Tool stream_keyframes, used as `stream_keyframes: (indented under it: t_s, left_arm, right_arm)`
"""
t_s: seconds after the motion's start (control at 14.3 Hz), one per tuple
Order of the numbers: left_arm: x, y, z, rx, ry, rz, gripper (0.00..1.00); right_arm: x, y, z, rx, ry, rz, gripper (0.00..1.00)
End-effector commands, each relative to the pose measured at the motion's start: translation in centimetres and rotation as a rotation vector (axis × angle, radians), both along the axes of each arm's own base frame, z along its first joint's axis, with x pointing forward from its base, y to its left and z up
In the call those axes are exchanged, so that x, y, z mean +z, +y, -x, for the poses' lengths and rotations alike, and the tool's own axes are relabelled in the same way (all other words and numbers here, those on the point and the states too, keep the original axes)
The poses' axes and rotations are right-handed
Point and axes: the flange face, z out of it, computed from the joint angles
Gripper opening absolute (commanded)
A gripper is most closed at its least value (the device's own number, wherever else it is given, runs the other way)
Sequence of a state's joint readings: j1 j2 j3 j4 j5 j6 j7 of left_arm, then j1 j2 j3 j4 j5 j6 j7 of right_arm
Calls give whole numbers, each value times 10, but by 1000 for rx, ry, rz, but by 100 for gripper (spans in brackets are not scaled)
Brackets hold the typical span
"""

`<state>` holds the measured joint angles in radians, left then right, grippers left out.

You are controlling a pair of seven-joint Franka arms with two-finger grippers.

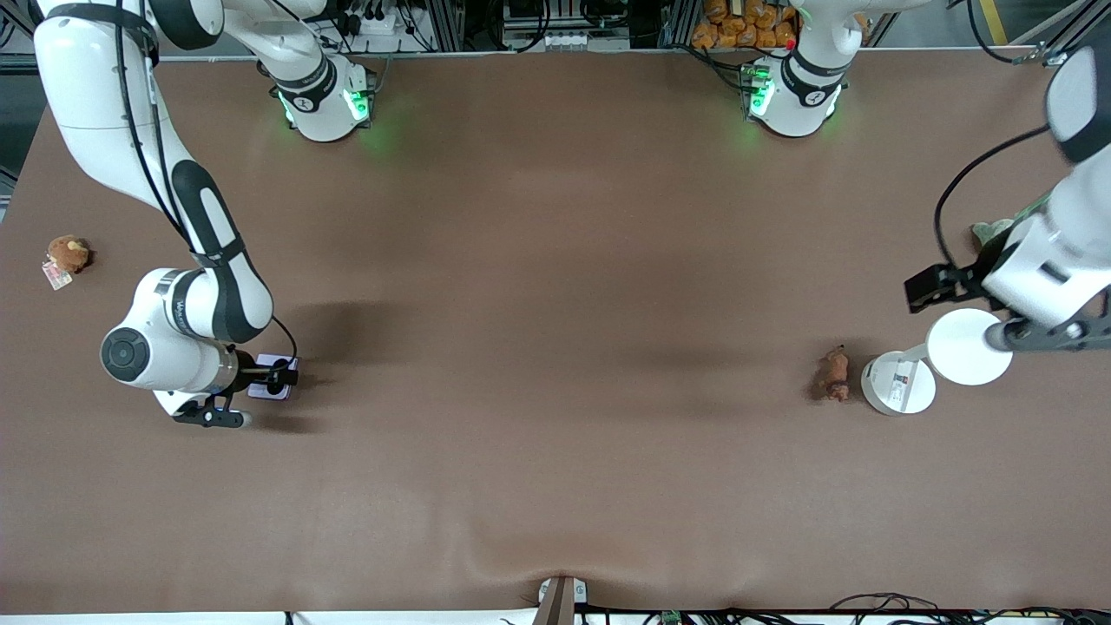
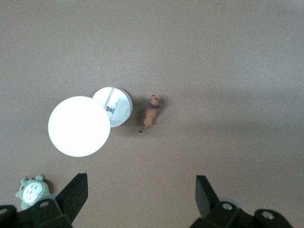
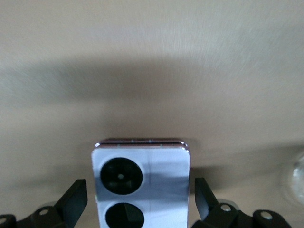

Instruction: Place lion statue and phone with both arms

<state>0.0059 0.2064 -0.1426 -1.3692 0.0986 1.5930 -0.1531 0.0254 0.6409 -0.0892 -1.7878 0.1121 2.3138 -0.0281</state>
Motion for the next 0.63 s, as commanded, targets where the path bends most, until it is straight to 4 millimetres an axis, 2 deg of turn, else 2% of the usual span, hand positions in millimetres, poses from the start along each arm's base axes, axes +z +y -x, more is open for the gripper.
stream_keyframes:
  t_s: [0.0,0.14,0.21,0.35,0.49,0.56]
  left_arm:
    - [28,17,22,34,5,48,100]
    - [47,20,40,36,1,49,100]
    - [44,19,46,30,23,50,100]
    - [47,20,66,34,33,51,100]
    - [48,27,85,46,41,69,100]
    - [52,30,92,49,37,76,100]
  right_arm:
    - [65,-3,-6,8,-85,-6,100]
    - [119,-8,-12,6,-169,-6,100]
    - [149,-15,-10,14,-197,-8,100]
    - [204,-24,8,64,-165,-27,100]
    - [264,-21,27,71,-177,-38,100]
    - [287,-19,35,75,-180,-41,100]
